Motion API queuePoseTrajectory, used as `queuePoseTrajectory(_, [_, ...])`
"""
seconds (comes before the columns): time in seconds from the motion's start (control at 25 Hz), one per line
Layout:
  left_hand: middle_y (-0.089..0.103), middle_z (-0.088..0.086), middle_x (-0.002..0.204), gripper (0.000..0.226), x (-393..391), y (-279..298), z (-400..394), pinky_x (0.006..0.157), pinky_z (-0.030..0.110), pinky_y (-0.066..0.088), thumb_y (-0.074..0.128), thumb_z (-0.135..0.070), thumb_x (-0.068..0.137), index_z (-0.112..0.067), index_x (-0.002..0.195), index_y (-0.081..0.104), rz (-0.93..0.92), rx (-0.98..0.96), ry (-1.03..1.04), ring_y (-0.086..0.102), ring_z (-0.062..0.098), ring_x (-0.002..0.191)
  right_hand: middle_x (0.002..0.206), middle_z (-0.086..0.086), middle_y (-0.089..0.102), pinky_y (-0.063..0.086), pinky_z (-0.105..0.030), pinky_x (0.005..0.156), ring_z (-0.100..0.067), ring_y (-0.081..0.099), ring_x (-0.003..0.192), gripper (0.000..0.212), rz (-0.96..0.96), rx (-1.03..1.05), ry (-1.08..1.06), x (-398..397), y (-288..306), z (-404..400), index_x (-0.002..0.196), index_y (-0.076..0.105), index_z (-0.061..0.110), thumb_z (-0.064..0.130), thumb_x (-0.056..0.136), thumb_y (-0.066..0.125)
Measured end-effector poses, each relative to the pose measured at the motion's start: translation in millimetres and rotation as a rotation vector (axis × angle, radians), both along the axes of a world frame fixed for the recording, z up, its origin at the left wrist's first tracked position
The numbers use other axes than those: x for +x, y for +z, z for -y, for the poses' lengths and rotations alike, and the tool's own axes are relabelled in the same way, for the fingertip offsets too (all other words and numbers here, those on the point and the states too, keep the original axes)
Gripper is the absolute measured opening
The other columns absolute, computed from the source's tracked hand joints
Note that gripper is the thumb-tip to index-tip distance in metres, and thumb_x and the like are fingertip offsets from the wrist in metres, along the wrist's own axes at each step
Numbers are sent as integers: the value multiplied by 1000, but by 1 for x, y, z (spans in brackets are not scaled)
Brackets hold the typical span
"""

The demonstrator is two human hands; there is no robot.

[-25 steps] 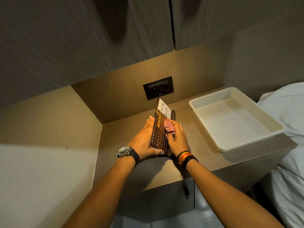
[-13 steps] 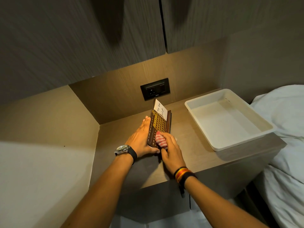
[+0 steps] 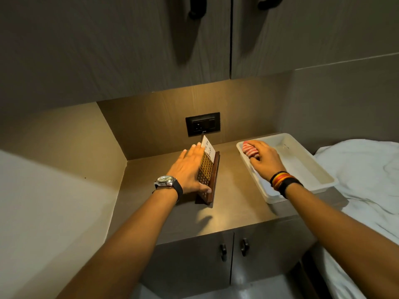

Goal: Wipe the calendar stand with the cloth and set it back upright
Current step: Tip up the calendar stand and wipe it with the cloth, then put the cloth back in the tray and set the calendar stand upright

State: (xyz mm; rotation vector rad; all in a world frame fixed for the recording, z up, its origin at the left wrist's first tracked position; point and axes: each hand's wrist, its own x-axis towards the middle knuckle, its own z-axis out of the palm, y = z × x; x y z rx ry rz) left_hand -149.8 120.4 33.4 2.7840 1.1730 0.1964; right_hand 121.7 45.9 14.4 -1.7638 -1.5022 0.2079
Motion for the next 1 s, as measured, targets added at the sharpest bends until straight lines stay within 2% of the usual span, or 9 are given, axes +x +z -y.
queuePoseTrajectory(0.12, [-2, 11, 174, 130, 46, -4, 14, 129, 42, 1, 70, -74, 77, -11, 164, -2, 54, 39, 2, -3, 26, 160, 141, -7, 58, 42, -39, 109, -30, 57, 126, 46, 131, -175, -109, 61, -8, -4, 141, 53, 18, 8, 96, 54])
queuePoseTrajectory(0.28, [-11, 9, 173, 117, 121, -43, 43, 129, 42, -2, 55, -76, 87, -14, 164, -6, 63, -84, 39, -10, 24, 160, 161, -6, 33, 25, -41, 119, -28, 32, 148, 56, 235, -407, -44, 97, -39, 7, 154, 33, 16, 11, 101, 50])
queuePoseTrajectory(0.4, [-14, 7, 172, 111, 167, -74, 64, 129, 45, -3, 46, -77, 91, -15, 164, -9, 79, -218, 136, -13, 23, 159, 168, -4, 8, 9, -44, 123, -27, 8, 155, 67, 325, -605, 100, 102, -62, 10, 161, 10, 15, 31, 105, 42])
queuePoseTrajectory(0.48, [-16, 6, 172, 104, 183, -86, 74, 128, 41, -7, 39, -75, 95, -15, 163, -11, 88, -238, 182, -14, 22, 159, 168, -6, -11, -4, -45, 122, -27, -10, 155, 74, 420, -700, 196, 102, -73, 3, 160, -5, 13, 44, 104, 32])
queuePoseTrajectory(0.56, [-17, 5, 172, 98, 189, -90, 80, 126, 37, -9, 34, -72, 98, -16, 163, -12, 120, -263, 216, -14, 21, 159, 166, -5, -20, -9, -48, 121, -27, -18, 153, 77, 453, -766, 236, 101, -75, 0, 159, -12, 13, 50, 103, 26])
queuePoseTrajectory(0.68, [-18, 3, 171, 97, 184, -84, 85, 128, 39, -8, 27, -75, 97, -17, 163, -12, 148, -244, 258, -15, 19, 159, 168, -4, -14, -14, -56, 117, -28, -15, 154, 74, 438, -725, 207, 101, -68, 0, 160, -6, 17, 51, 102, 24])
queuePoseTrajectory(0.76, [-18, 2, 171, 95, 170, -83, 89, 129, 39, -6, 25, -75, 97, -17, 164, -9, 245, -177, 310, -16, 18, 158, 169, -4, -1, -14, -56, 118, -26, -7, 156, 68, 436, -559, 178, 93, -53, -4, 161, 4, 18, 46, 103, 27])
queuePoseTrajectory(0.88, [-18, 0, 171, 89, 146, -92, 107, 127, 33, -9, 27, -69, 100, -18, 164, -8, 430, -107, 460, -18, 13, 158, 167, -5, 18, 5, -44, 123, -23, 12, 155, 60, 173, -311, 231, 61, -21, -34, 159, 22, 17, 35, 104, 38])
queuePoseTrajectory(1.0, [-14, -1, 173, 84, 124, -102, 135, 128, 35, -3, 28, -65, 102, -21, 164, -8, 598, -66, 705, -15, 11, 158, 161, -9, 33, 28, -41, 118, -27, 33, 148, 56, -95, -310, 327, 14, -4, -84, 155, 33, 16, 32, 102, 45])
